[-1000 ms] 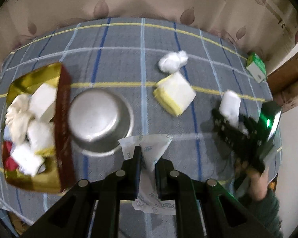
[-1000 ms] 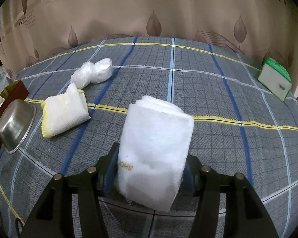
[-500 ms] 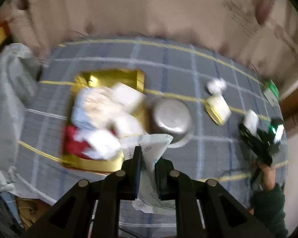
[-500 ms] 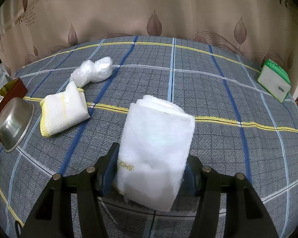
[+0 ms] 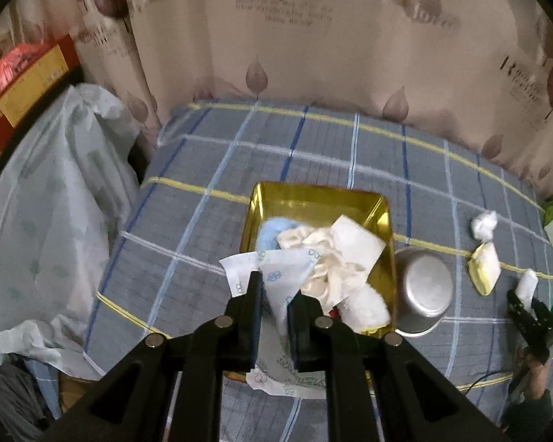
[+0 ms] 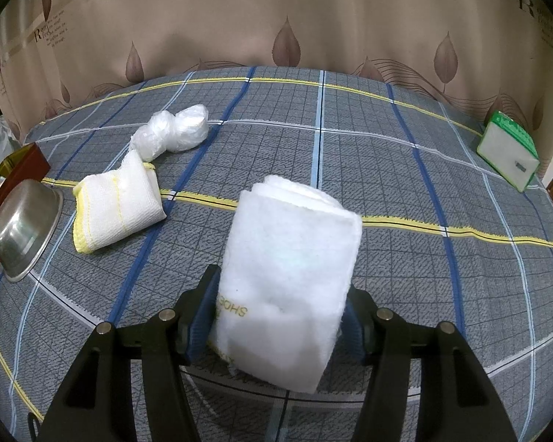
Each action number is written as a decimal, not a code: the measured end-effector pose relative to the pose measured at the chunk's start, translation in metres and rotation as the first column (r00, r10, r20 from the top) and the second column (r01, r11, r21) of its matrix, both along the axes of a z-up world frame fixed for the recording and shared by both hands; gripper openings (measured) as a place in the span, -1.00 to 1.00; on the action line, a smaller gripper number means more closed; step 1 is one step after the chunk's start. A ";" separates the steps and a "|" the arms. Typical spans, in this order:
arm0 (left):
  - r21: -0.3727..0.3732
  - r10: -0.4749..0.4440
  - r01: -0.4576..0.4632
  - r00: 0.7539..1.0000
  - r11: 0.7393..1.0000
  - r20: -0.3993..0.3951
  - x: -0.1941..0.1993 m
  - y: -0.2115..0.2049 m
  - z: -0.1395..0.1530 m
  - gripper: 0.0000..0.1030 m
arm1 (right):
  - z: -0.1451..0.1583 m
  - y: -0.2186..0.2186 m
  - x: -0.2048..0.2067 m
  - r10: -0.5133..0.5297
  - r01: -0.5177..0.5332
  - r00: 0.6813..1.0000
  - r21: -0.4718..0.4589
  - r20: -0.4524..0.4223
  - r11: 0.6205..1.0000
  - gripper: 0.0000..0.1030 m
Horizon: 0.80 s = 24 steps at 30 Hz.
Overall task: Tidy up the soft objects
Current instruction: 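Carry the printed white packet into the gold tray and open the left gripper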
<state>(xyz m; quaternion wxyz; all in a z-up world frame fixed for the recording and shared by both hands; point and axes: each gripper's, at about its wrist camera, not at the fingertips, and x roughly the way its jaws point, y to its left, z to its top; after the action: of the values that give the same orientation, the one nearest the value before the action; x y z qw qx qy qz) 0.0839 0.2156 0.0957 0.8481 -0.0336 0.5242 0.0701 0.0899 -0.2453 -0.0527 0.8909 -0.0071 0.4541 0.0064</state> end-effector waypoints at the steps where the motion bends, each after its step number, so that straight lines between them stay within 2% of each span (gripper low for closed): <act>1: 0.000 0.003 -0.003 1.000 1.000 -0.008 0.002 0.001 -0.008 -0.77 | 0.000 0.000 0.000 0.000 0.000 1.000 0.000 0.000 1.000 0.08; 5: -0.028 0.000 -0.001 0.999 1.000 -0.033 0.010 -0.003 -0.035 -0.77 | 0.000 0.000 0.000 -0.001 0.001 1.000 -0.002 0.000 1.000 0.10; 14: 0.040 0.014 -0.013 1.000 0.999 -0.022 0.028 -0.014 -0.077 -0.77 | 0.000 0.000 0.000 -0.001 0.001 1.000 -0.004 0.000 1.000 0.13; 18: 0.109 -0.001 0.001 1.000 0.994 0.005 0.034 -0.019 -0.088 -0.71 | -0.001 -0.002 0.000 -0.013 0.013 1.000 -0.009 -0.004 1.000 0.21; 23: 0.104 0.004 -0.005 1.000 0.995 0.017 0.040 -0.016 -0.093 -0.69 | -0.001 -0.003 0.001 -0.011 0.011 1.000 -0.006 -0.006 1.000 0.21; 24: 0.107 0.000 -0.003 1.000 0.994 0.028 0.040 -0.016 -0.092 -0.63 | -0.001 -0.003 0.001 -0.011 0.011 1.000 -0.005 -0.006 1.000 0.21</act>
<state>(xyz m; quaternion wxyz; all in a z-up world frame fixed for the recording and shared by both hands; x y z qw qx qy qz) 0.1235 0.1996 0.0036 0.8557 0.0104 0.5079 0.0982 0.0907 -0.2480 -0.0535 0.8895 -0.0070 0.4568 0.0003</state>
